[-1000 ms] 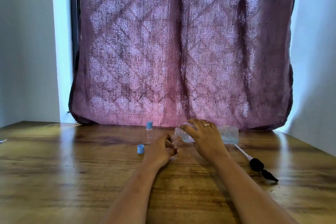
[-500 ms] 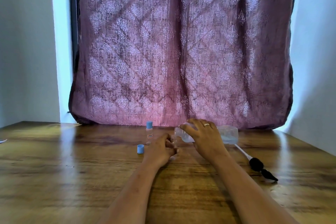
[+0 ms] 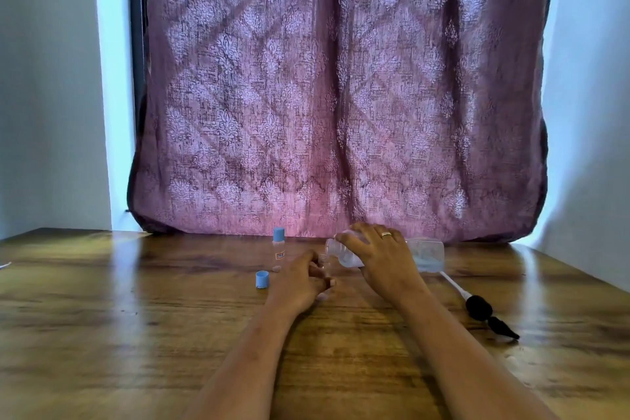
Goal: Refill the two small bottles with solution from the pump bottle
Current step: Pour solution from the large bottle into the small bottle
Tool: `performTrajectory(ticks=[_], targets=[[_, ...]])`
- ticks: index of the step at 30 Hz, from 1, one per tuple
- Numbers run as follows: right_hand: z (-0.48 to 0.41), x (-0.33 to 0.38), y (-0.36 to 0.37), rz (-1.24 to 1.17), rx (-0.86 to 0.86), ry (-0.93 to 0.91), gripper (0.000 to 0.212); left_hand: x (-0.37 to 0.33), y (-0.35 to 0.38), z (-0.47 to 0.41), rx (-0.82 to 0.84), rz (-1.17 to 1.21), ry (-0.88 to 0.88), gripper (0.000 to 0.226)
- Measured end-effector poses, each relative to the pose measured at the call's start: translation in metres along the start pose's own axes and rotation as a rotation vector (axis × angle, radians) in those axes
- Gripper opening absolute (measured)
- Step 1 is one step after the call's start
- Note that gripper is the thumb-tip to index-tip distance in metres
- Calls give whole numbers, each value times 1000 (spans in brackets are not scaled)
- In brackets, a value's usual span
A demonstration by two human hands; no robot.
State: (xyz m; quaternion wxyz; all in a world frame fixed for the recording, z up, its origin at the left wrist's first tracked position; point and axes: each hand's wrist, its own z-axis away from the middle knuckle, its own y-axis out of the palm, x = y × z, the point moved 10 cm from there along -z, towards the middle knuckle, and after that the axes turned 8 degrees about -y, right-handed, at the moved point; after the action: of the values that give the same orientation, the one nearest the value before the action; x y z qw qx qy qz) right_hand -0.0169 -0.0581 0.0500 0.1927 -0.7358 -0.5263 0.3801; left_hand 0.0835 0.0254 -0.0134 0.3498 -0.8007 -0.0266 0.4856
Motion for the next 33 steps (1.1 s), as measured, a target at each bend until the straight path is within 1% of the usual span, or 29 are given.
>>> performTrajectory(ticks=[3,11,20,33], targets=[[0,-1,1,-17,3,3,71,0,-2,0,-15,17,-10,26],[2,-2,5,-60,25,10,70,1,0,-1,-3,1,-14,26],[1,-2,5,-60,34,5,66,2,1,-2,-3,12,-8,26],[0,-2,3,-63,21,11,66,1,0,0,17,54,-16,28]])
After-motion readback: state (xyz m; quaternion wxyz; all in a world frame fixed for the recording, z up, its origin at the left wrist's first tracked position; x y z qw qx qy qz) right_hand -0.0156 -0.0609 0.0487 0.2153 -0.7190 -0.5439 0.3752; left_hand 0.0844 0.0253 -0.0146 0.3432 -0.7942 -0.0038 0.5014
